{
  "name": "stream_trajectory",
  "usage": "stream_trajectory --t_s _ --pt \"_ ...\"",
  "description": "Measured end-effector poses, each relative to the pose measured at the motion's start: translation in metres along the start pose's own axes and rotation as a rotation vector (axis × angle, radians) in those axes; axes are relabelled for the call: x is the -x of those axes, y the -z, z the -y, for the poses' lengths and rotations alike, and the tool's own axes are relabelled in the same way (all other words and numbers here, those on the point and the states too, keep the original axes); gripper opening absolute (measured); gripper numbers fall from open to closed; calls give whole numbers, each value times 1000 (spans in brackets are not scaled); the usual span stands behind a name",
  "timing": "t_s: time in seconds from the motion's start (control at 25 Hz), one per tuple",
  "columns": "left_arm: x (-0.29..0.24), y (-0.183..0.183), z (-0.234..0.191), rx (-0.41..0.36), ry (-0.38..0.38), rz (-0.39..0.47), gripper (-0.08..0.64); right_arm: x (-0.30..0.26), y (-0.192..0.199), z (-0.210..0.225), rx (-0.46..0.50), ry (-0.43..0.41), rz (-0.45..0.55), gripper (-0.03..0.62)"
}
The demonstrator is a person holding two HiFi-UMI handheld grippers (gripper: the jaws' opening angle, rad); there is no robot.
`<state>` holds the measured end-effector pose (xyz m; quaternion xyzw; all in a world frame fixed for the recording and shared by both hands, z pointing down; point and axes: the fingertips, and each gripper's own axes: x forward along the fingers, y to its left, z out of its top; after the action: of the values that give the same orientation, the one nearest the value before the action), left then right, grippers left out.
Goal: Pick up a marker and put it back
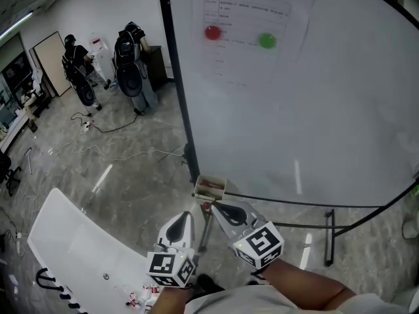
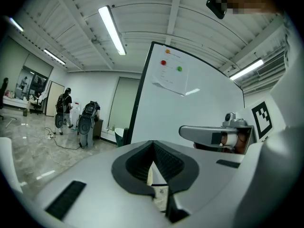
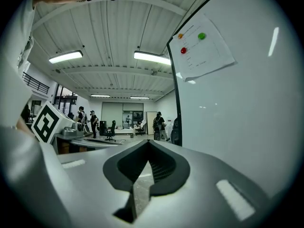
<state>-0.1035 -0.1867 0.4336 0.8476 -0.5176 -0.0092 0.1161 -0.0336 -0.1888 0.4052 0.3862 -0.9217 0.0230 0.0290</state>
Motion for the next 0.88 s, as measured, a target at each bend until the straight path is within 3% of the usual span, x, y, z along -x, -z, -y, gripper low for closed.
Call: stream_trajectory --t_s 0.52,0.88 --pt "58 27 94 8 -155 21 5 98 19 -23 -11 -166 -36 0" --pt "73 20 111 3 -214 52 4 115 23 -28 -12 -219 -40 0"
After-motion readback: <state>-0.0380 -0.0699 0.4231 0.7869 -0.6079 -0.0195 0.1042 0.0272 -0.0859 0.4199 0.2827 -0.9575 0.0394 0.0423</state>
